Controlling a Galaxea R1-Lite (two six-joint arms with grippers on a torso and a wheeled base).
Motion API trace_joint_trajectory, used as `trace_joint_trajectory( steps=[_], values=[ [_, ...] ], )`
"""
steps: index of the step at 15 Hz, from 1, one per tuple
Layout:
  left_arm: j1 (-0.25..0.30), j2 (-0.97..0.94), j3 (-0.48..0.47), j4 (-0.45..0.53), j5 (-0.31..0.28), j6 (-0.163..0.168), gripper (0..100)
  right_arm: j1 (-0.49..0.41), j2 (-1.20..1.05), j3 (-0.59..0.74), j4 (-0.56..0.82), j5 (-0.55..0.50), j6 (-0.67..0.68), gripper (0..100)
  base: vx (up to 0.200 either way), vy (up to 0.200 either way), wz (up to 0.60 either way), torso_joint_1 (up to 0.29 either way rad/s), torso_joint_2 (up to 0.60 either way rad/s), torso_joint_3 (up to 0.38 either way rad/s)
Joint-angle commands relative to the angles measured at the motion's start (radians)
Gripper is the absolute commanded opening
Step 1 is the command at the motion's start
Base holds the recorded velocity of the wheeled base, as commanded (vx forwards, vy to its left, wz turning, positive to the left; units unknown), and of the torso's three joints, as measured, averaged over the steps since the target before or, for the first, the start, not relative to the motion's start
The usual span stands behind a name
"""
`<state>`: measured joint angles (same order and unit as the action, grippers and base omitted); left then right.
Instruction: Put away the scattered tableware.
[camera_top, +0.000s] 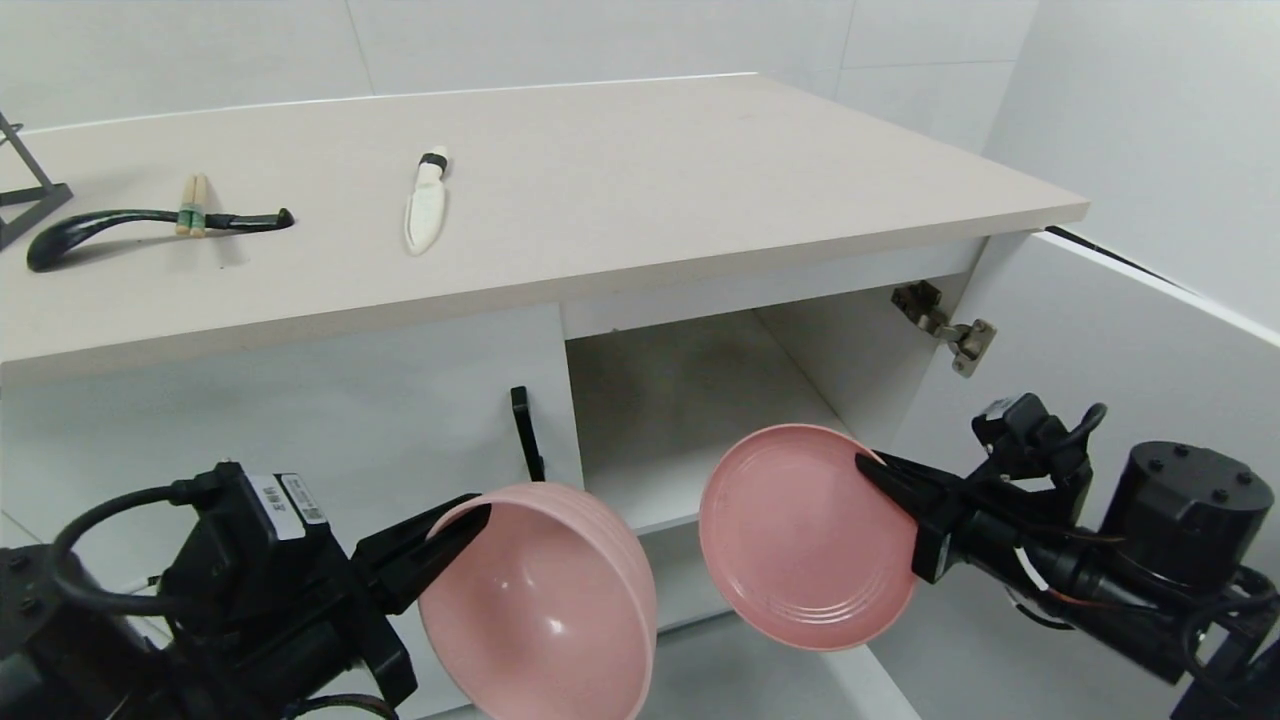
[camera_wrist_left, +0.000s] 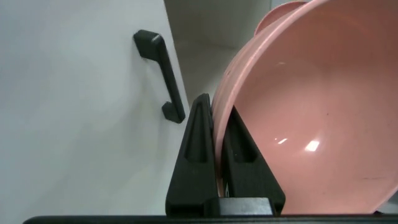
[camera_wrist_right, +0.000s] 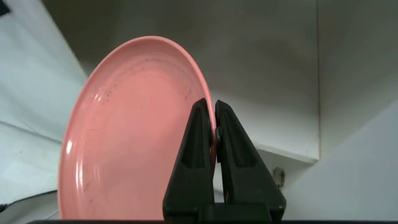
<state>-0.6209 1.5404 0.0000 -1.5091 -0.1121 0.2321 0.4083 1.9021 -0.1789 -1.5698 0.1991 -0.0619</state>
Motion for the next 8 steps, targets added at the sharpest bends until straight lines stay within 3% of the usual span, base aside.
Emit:
trace_joint_trajectory(
  steps=[1, 3, 8],
  values=[
    [0.023, -0.003, 0.0, 0.024, 0.0, 0.016, 0, -0.005, 0.054, -0.047, -0.001, 0.0, 0.039, 0, 0.0, 0.0, 0.0, 0.0, 0.0, 0.0],
    [0.026, -0.008, 0.0, 0.075, 0.0, 0.058, 0, -0.005, 0.078, -0.085, -0.001, -0.001, 0.132, 0, 0.0, 0.0, 0.0, 0.0, 0.0, 0.0],
    [0.027, -0.025, 0.0, 0.109, 0.0, 0.059, 0, -0.006, 0.176, -0.152, -0.001, -0.001, 0.281, 0, 0.0, 0.0, 0.0, 0.0, 0.0, 0.0]
  ],
)
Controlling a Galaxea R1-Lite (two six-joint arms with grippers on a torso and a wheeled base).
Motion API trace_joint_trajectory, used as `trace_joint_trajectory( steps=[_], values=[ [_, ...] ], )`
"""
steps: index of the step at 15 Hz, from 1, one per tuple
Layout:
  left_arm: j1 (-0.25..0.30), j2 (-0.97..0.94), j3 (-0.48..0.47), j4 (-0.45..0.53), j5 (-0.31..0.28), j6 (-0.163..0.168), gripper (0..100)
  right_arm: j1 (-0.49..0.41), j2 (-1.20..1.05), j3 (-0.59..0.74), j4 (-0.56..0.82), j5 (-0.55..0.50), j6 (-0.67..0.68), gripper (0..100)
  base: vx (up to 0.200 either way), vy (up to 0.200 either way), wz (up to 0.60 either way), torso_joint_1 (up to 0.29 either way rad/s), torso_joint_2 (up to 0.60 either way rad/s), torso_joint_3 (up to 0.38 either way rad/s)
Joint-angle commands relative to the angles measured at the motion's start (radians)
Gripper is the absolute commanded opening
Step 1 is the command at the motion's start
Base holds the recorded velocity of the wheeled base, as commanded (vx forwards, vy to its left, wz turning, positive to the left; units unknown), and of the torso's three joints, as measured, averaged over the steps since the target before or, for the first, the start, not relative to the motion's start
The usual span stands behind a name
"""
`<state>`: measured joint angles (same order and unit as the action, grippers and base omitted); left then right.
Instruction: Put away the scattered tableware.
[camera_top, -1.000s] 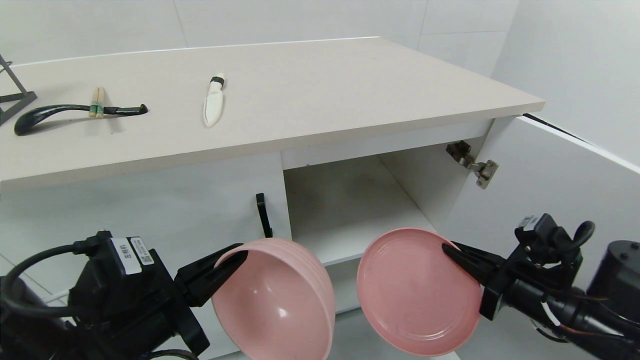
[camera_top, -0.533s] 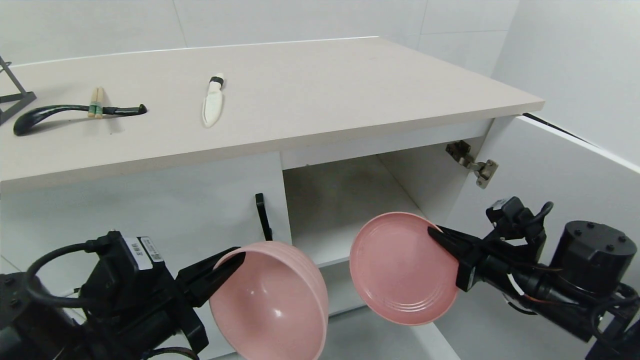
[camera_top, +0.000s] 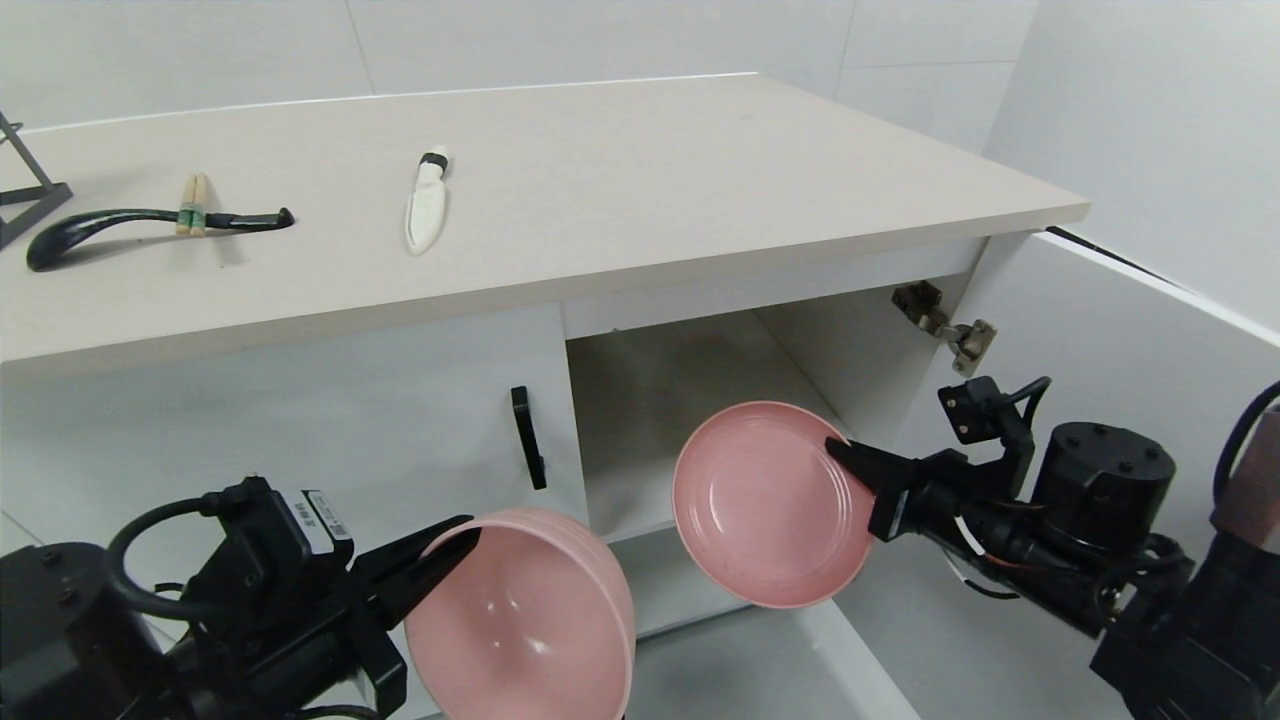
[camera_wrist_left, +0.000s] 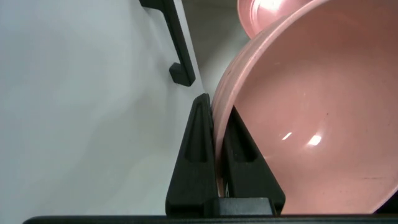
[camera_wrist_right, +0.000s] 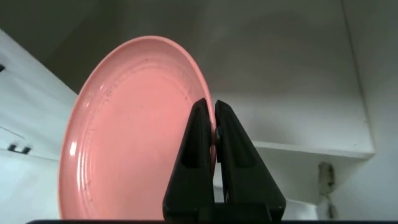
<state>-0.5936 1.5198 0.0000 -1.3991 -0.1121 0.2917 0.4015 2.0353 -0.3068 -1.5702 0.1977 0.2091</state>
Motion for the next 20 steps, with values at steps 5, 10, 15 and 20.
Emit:
trace_joint_trajectory(
  steps=[5, 10, 15, 20],
  values=[
    [0.0, -0.001, 0.0, -0.001, 0.0, -0.002, 0, 0.0, 0.131, -0.11, -0.001, 0.0, 0.039, 0, 0.0, 0.0, 0.0, 0.0, 0.0, 0.0],
    [0.0, -0.006, 0.0, -0.014, 0.0, -0.002, 0, 0.003, 0.212, -0.206, -0.001, 0.0, 0.134, 0, 0.0, 0.0, 0.0, 0.0, 0.0, 0.0],
    [0.0, -0.006, 0.0, -0.02, 0.0, -0.002, 0, 0.017, 0.353, -0.365, -0.001, -0.073, 0.26, 0, 0.0, 0.0, 0.0, 0.0, 0.0, 0.0],
    [0.014, 0.013, -0.008, -0.09, 0.002, -0.026, 0, 0.017, 0.467, -0.509, -0.001, -0.073, 0.292, 0, 0.0, 0.0, 0.0, 0.0, 0.0, 0.0]
  ],
)
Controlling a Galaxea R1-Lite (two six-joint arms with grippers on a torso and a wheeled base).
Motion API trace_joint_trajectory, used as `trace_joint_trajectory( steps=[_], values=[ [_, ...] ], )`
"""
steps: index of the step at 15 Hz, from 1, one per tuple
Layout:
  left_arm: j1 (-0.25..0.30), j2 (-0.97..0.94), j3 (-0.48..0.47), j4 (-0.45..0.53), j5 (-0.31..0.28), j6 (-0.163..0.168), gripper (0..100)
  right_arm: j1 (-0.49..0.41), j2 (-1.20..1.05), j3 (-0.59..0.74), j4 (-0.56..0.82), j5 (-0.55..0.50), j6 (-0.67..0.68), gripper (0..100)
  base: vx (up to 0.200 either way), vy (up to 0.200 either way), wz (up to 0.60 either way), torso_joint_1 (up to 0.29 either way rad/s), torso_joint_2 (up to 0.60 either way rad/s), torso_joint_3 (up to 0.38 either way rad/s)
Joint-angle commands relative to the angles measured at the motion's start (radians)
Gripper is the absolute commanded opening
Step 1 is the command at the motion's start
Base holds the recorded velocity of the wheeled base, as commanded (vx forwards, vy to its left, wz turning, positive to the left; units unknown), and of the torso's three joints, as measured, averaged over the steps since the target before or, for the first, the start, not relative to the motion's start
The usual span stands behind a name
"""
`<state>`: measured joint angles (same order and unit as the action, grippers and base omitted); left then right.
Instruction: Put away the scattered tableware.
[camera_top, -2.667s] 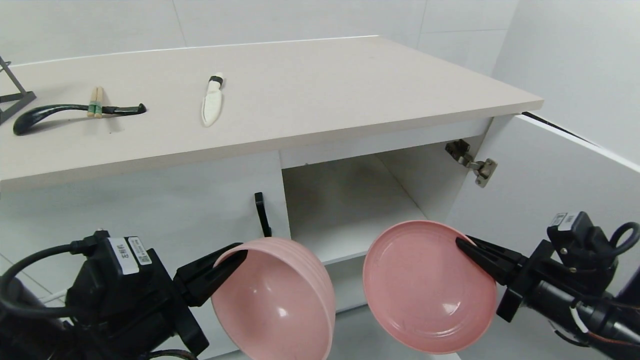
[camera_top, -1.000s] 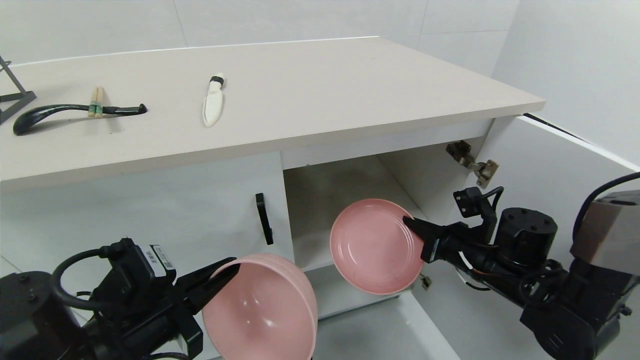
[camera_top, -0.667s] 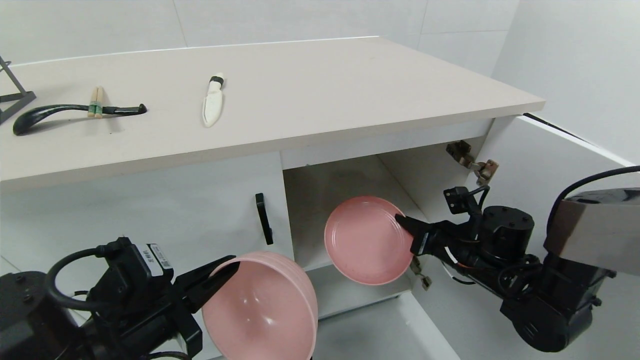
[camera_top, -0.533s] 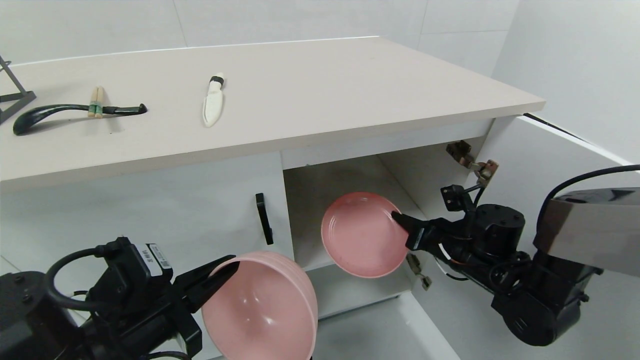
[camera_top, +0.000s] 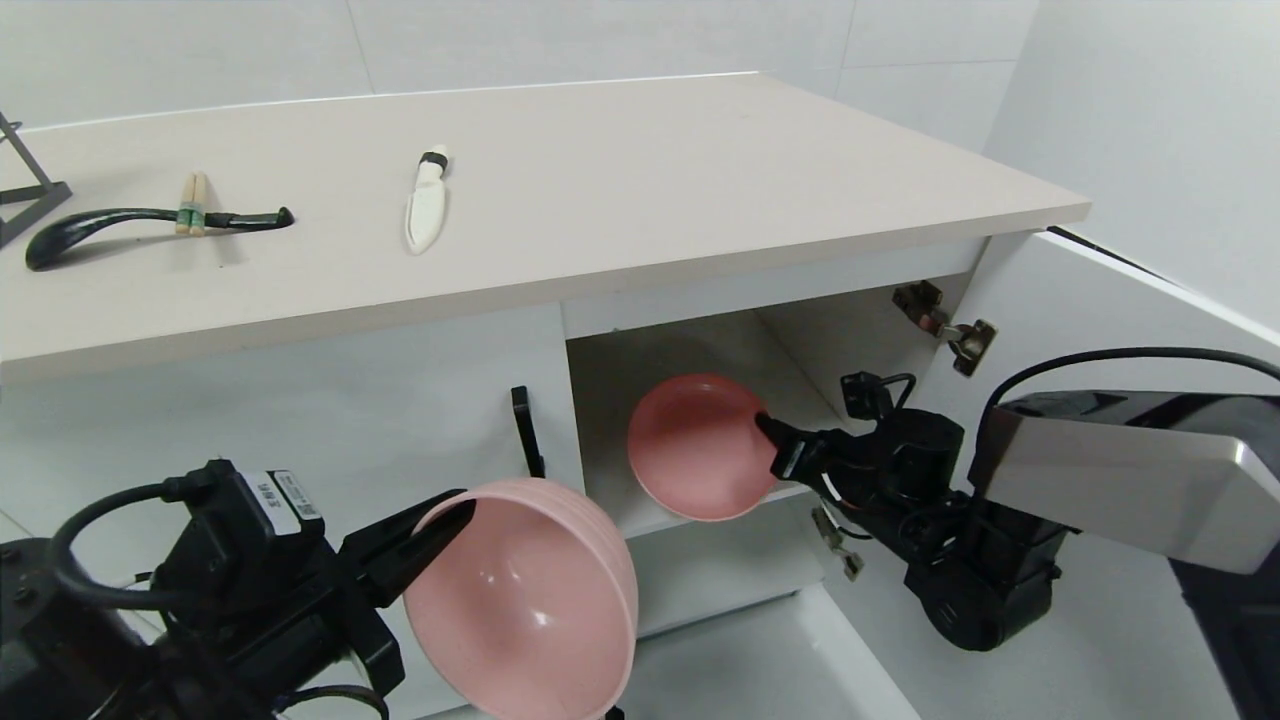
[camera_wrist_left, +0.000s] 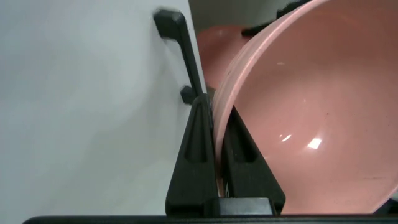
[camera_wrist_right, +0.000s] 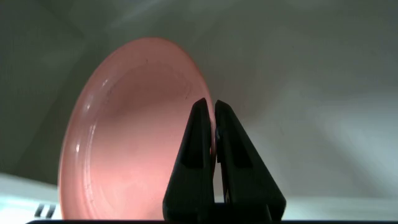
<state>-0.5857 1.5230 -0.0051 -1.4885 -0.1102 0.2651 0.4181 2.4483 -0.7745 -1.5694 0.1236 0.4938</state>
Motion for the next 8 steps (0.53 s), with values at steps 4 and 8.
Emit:
trace_joint_trajectory(
  steps=[4, 8],
  values=[
    [0.006, 0.014, -0.009, -0.038, 0.001, -0.014, 0, -0.002, 0.109, -0.126, -0.001, 0.001, 0.023, 0, 0.0, 0.0, 0.0, 0.0, 0.0, 0.0],
    [-0.005, 0.019, -0.003, -0.042, 0.001, -0.012, 0, -0.007, 0.164, -0.206, -0.001, 0.004, 0.025, 0, 0.0, 0.0, 0.0, 0.0, 0.0, 0.0]
  ],
)
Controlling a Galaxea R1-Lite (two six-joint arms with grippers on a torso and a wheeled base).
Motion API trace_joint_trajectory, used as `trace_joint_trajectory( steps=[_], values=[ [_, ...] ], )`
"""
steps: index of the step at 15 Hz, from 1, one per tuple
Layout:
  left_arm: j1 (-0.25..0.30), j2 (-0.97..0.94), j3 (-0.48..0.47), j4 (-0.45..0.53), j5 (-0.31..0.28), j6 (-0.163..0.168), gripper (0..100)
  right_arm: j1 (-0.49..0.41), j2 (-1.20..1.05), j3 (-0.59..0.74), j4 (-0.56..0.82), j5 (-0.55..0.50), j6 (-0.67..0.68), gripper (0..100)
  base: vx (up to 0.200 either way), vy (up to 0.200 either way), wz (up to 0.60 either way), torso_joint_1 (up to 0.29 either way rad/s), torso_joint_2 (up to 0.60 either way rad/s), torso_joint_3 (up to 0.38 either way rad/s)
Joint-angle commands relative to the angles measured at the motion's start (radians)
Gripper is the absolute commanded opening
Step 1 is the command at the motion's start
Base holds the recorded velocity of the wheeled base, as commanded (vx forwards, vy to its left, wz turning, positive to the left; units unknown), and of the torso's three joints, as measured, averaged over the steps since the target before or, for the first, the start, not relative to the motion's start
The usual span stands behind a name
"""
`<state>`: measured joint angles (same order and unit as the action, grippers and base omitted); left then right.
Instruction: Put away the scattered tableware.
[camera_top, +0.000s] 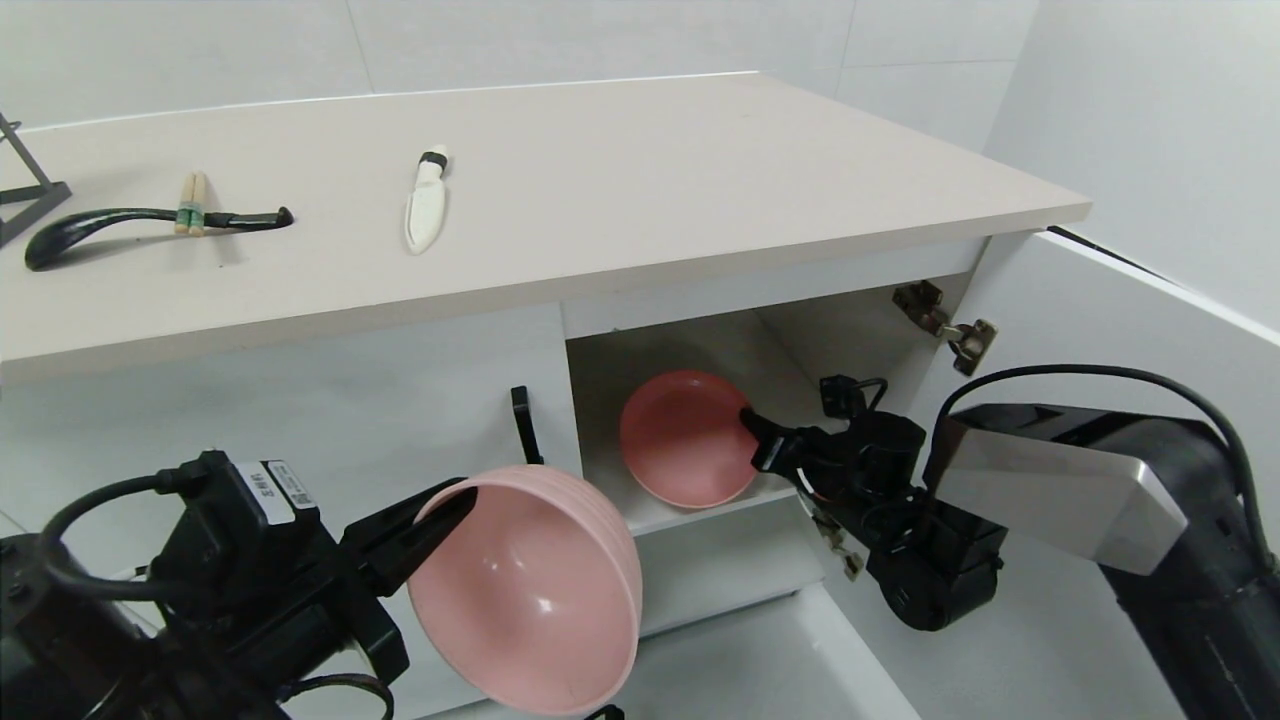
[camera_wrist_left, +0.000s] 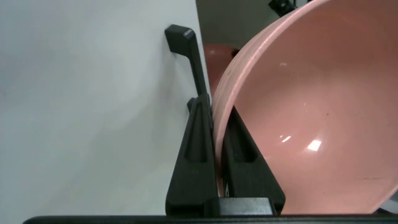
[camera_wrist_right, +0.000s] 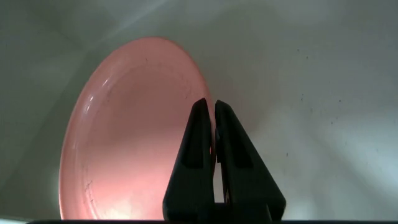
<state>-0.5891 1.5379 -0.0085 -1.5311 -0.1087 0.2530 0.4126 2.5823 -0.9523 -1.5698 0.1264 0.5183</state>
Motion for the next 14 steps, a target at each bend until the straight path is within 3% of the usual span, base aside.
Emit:
trace_joint_trajectory(
  steps=[1, 6, 14],
  values=[
    [-0.001, 0.005, 0.004, 0.0, 0.0, 0.0, 0, -0.001, 0.039, -0.051, -0.001, 0.001, -0.001, 0, 0.0, 0.0, 0.0, 0.0, 0.0, 0.0],
    [-0.003, 0.013, 0.005, 0.0, 0.0, 0.002, 0, -0.001, 0.07, -0.069, -0.001, 0.001, -0.006, 0, 0.0, 0.0, 0.0, 0.0, 0.0, 0.0],
    [-0.001, 0.018, 0.005, 0.0, 0.0, 0.003, 0, -0.017, 0.076, -0.141, 0.12, -0.071, -0.011, 0, 0.0, 0.0, 0.0, 0.0, 0.0, 0.0]
  ],
)
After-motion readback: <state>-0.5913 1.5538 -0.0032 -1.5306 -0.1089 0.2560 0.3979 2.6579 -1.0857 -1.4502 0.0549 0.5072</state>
